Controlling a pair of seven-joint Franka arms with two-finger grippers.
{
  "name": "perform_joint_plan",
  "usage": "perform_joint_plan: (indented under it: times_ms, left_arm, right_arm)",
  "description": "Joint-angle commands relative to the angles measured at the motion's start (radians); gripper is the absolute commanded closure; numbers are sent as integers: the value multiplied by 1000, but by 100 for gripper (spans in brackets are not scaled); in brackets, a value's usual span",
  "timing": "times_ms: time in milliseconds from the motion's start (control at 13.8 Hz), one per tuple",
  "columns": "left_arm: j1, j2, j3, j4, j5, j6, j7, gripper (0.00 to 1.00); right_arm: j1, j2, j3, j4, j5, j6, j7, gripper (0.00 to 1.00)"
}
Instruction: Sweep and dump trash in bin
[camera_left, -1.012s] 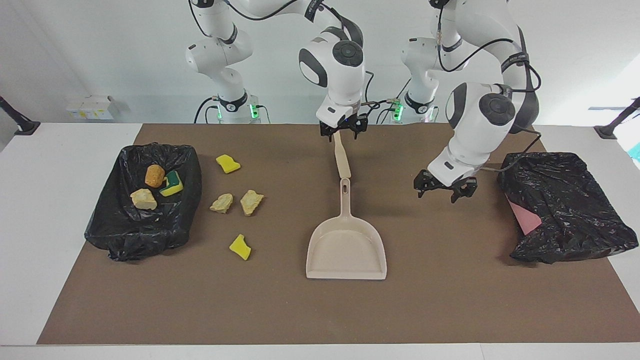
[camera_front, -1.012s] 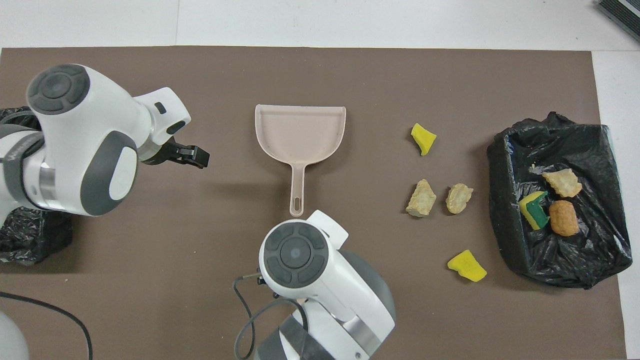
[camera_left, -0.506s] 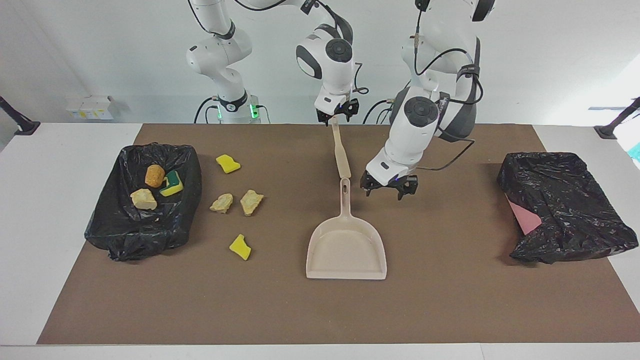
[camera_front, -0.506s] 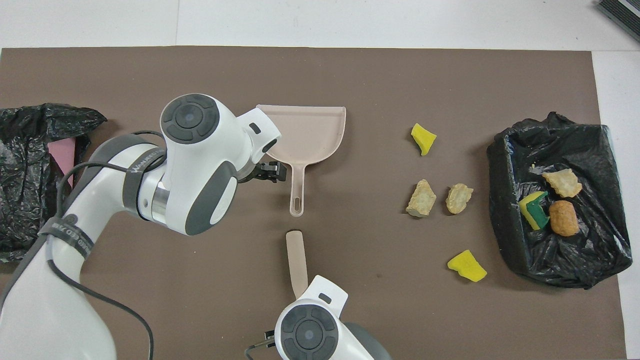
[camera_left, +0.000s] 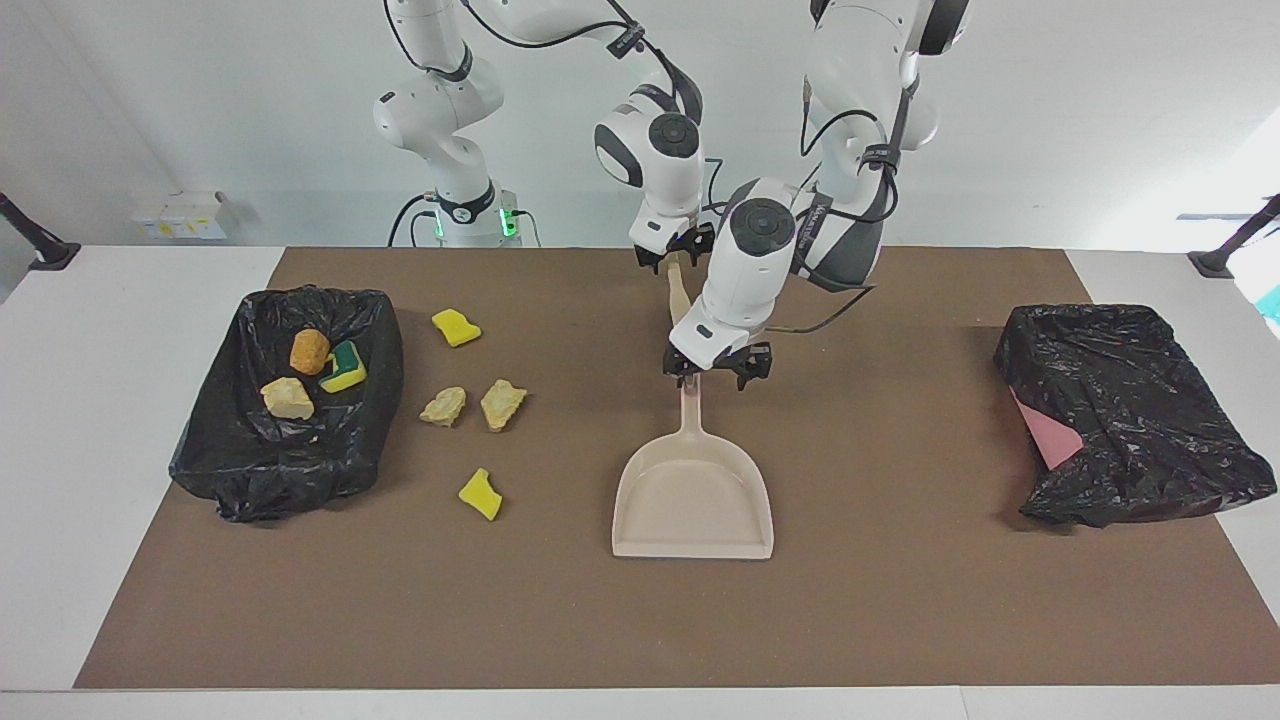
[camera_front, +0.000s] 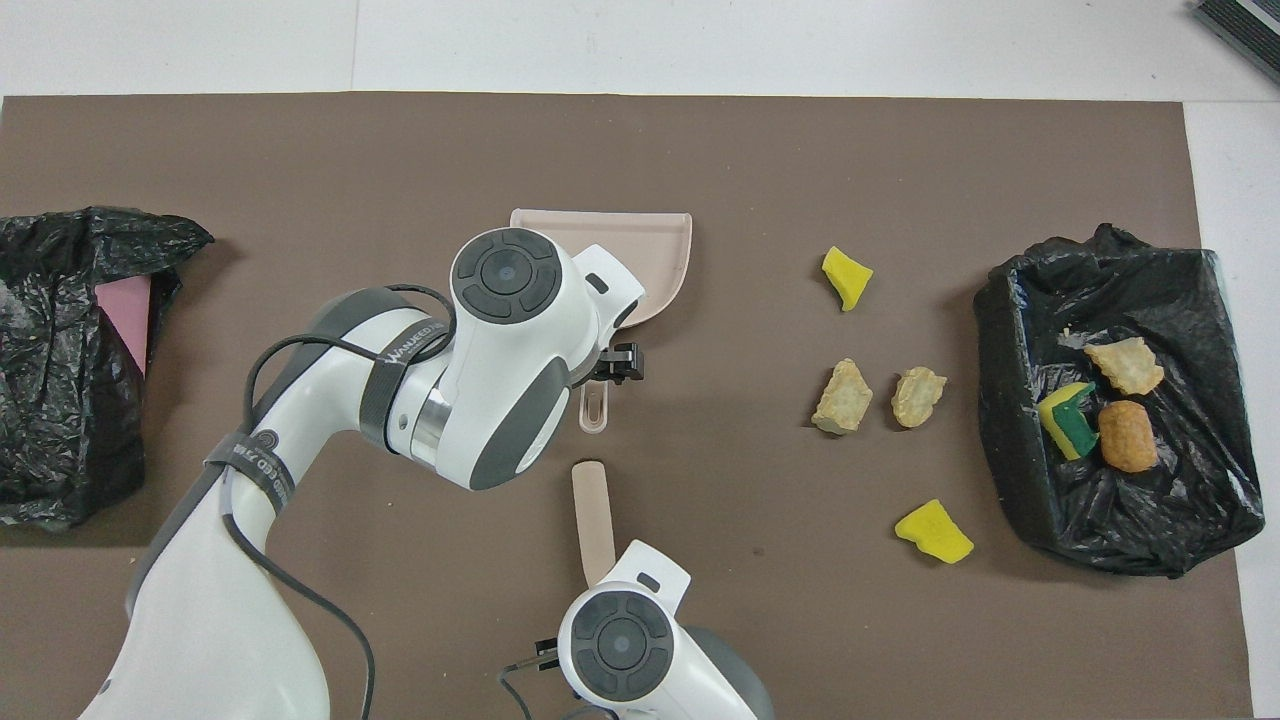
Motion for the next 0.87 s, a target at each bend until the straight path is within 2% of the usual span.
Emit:
perform_joint_plan:
  times_ms: [0, 217, 289, 434, 651, 723, 795]
  left_arm:
    - [-11, 32, 17, 33, -11, 24, -8, 15]
    - [-22, 45, 15, 30, -13, 38, -7, 44]
    - [-22, 45, 15, 28, -16, 39, -7, 50]
    - [-32, 51, 17, 13, -31, 65, -14, 50]
    - [-29, 54, 17, 22, -34, 61, -8, 66]
    - [-28, 54, 17, 22, -34, 59, -4, 76]
    - [-25, 52, 17, 22, -33, 61, 1, 100]
  right_arm:
    - [2, 3, -2, -3, 25, 24, -16, 38]
    - [13, 2, -2, 3, 25, 18, 1, 71]
    - [14, 0, -2, 3, 25, 18, 19, 80]
    - [14, -4, -2, 5, 16, 17, 24, 98]
    - [14, -24, -3, 5, 10, 6, 30, 100]
    - [13, -43, -5, 0, 8, -3, 38, 100]
    - [8, -67, -5, -3, 8, -26, 48, 100]
